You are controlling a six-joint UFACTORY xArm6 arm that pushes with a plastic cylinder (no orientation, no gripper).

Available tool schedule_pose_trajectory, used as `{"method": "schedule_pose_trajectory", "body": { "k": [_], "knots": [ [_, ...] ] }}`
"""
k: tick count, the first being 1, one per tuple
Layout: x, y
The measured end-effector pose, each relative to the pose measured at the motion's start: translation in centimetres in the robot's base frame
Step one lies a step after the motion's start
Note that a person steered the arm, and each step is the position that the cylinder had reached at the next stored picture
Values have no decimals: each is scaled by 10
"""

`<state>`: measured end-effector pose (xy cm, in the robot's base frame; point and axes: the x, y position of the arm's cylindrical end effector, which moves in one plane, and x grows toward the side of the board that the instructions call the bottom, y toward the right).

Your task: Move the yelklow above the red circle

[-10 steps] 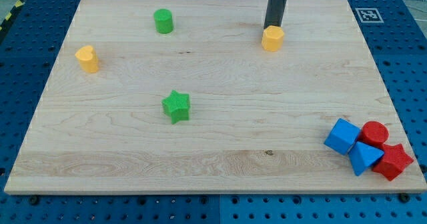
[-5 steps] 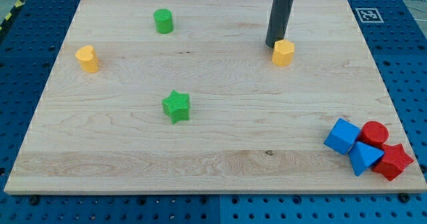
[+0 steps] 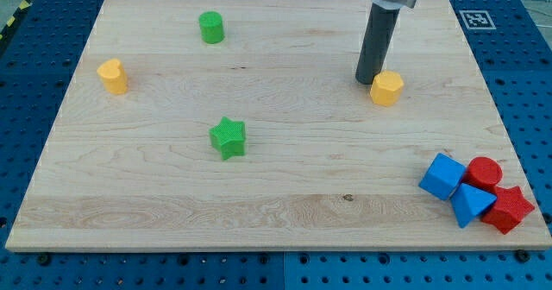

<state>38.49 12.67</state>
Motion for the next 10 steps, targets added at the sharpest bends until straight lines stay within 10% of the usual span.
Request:
{"method": "schedule_pose_trajectory", "body": {
  "k": [10],
  "knots": [
    [52, 43]
  ]
}}
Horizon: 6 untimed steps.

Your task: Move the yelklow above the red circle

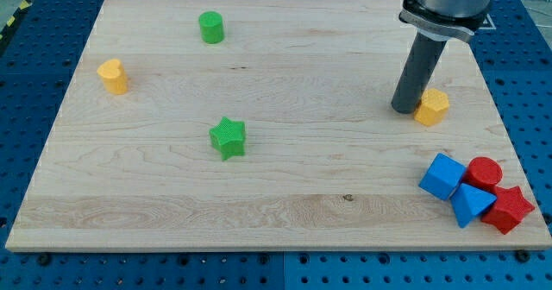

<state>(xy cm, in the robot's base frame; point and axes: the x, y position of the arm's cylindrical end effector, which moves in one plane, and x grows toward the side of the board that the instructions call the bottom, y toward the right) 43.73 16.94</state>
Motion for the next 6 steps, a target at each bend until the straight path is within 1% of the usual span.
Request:
{"method": "schedule_pose_trajectory", "body": {
  "k": [1, 2, 3, 6],
  "knots": [
    [-22, 13],
    [-23, 27],
    [-6, 54],
    [-1, 58]
  ]
}}
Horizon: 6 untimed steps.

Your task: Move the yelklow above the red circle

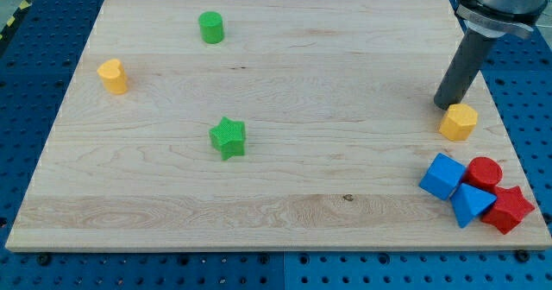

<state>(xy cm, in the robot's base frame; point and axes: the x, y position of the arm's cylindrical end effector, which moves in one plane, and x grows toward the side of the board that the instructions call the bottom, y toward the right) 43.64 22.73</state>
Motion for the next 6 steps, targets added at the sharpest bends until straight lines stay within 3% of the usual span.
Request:
{"method": "schedule_pose_trajectory", "body": {
  "k": [1, 6],
  "knots": [
    [27, 5],
    [48, -8]
  ]
}}
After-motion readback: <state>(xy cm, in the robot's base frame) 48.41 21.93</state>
